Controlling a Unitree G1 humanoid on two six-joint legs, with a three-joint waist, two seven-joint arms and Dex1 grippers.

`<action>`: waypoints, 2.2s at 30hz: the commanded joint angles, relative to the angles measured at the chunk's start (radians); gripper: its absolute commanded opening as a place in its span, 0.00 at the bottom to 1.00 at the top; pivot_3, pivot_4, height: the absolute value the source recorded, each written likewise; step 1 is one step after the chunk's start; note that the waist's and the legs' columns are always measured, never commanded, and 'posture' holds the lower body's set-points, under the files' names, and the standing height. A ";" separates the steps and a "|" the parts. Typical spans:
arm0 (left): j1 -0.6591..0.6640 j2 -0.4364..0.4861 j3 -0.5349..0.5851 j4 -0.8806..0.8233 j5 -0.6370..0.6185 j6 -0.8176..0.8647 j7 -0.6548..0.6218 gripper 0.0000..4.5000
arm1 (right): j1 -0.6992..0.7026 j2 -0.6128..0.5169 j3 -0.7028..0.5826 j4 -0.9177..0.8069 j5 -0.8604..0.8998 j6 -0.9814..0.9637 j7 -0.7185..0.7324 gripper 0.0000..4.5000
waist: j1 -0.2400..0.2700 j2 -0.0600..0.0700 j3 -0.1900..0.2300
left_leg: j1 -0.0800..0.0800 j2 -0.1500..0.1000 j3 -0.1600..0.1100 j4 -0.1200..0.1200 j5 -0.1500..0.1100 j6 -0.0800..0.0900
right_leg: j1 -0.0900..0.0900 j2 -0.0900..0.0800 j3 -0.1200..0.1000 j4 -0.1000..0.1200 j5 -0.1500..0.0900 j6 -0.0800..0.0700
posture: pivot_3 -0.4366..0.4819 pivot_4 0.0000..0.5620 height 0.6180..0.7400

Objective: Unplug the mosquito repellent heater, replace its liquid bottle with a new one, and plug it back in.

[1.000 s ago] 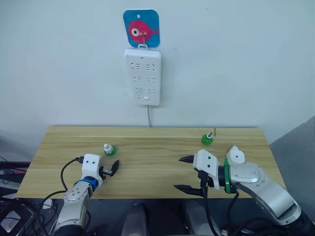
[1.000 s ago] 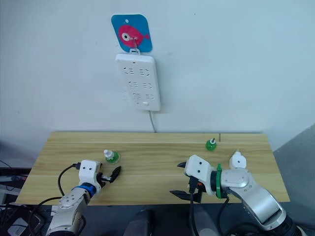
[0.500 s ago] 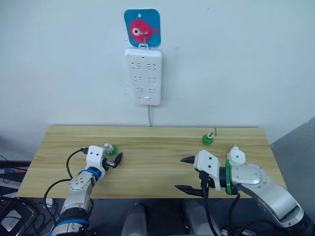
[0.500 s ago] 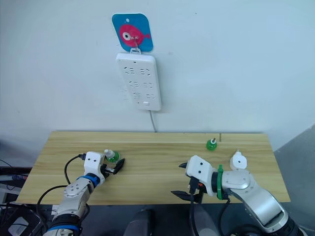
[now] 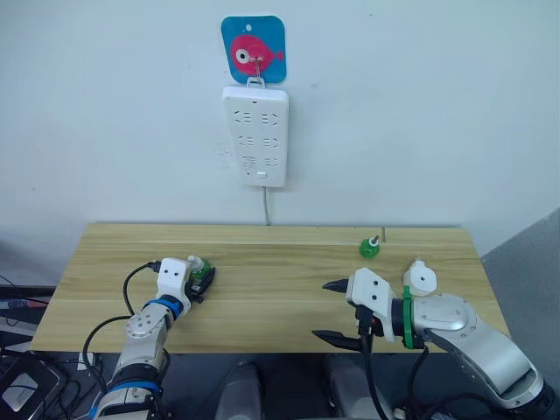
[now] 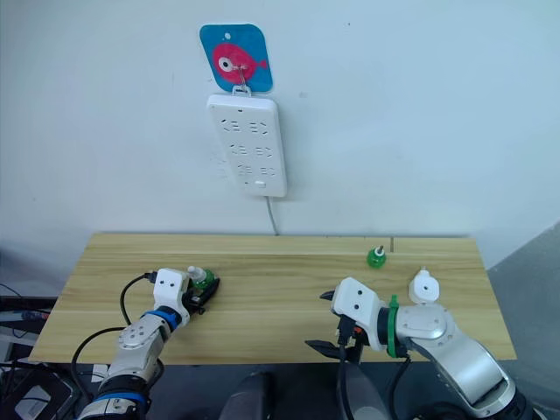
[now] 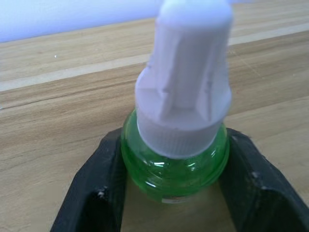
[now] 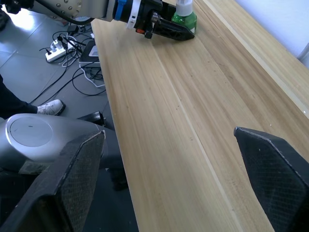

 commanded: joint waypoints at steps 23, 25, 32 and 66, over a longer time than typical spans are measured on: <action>-0.138 0.336 -0.381 -0.984 -0.274 0.717 -0.731 0.50 | -0.489 0.225 -0.002 0.110 0.257 0.295 0.009 1.00 | -0.037 0.002 -0.003 | -0.015 0.000 -0.008 0.001 0.001 0.000 | -0.011 -0.004 -0.009 0.001 0.003 -0.005 | 0.27 0.27 0.87; -0.159 0.338 -0.397 -0.978 -0.259 0.710 -0.749 0.50 | -0.502 0.251 0.003 0.125 0.259 0.312 -0.004 1.00 | -0.043 0.002 -0.003 | -0.015 0.000 -0.009 0.001 0.001 0.000 | -0.011 -0.005 -0.011 0.002 0.003 -0.005 | 0.27 0.26 0.87; -0.196 0.326 -0.404 -0.961 -0.254 0.704 -0.758 0.50 | -0.498 0.317 -0.012 0.162 0.269 0.333 -0.042 0.96 | -0.052 0.003 -0.004 | -0.019 0.000 -0.018 0.001 0.002 -0.002 | -0.013 -0.005 -0.019 0.003 0.003 -0.006 | 0.27 0.25 0.87; -0.205 0.321 -0.247 -0.992 -0.525 0.988 -0.738 0.92 | -0.490 0.313 -0.135 0.129 0.405 0.275 -0.056 0.24 | -0.071 0.004 -0.030 | -0.019 -0.003 -0.026 0.005 0.011 -0.009 | -0.014 -0.004 -0.024 0.020 0.003 -0.007 | 0.28 0.18 0.87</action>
